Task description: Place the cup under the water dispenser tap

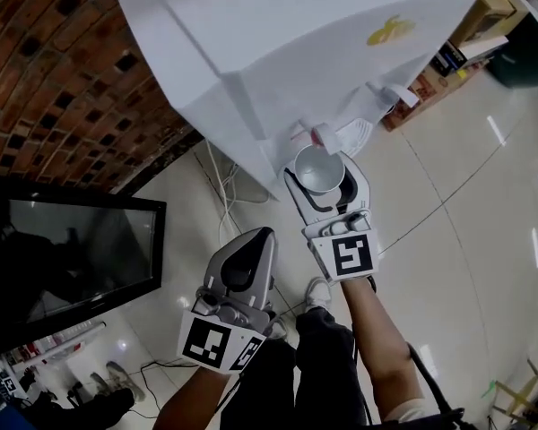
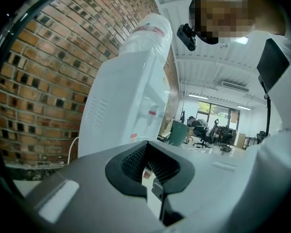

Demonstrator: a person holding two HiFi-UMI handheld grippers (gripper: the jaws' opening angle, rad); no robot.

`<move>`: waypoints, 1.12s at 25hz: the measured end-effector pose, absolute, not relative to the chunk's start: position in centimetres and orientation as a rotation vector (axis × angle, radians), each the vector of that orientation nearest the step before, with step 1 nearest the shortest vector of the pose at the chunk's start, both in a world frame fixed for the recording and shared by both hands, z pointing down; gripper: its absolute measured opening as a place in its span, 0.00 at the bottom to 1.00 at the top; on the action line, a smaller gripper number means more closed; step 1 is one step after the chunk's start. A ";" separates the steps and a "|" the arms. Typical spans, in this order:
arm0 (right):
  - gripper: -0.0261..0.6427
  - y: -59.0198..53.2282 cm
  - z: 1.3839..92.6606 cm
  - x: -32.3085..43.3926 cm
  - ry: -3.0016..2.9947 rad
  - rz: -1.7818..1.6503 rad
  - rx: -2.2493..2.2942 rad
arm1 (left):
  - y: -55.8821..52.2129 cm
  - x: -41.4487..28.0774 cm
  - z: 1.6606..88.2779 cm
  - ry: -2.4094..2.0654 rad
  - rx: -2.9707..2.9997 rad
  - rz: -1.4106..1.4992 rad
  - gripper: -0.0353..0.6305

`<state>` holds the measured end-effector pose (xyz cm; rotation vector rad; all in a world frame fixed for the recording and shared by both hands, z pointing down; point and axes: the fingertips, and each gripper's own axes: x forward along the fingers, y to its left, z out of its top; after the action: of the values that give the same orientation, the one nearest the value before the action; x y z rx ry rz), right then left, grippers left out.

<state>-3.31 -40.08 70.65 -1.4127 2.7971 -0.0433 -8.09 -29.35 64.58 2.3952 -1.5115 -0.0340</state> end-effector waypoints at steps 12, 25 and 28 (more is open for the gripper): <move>0.53 -41.9 73.5 -4.4 2.706 0.113 -1.428 | -30.2 -8.1 68.1 -1.528 2.399 0.006 0.04; 0.63 -42.4 76.1 -4.4 2.857 0.004 -1.470 | -29.9 -8.1 68.8 -1.529 2.368 -0.001 0.04; 0.67 -42.1 76.2 -4.2 2.882 -0.017 -1.467 | -29.6 -8.2 68.7 -1.525 2.358 -0.003 0.04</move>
<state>-4.24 -42.13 76.22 -1.4670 2.8820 -0.0165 -8.19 -29.58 68.69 2.3577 -1.5253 -0.0028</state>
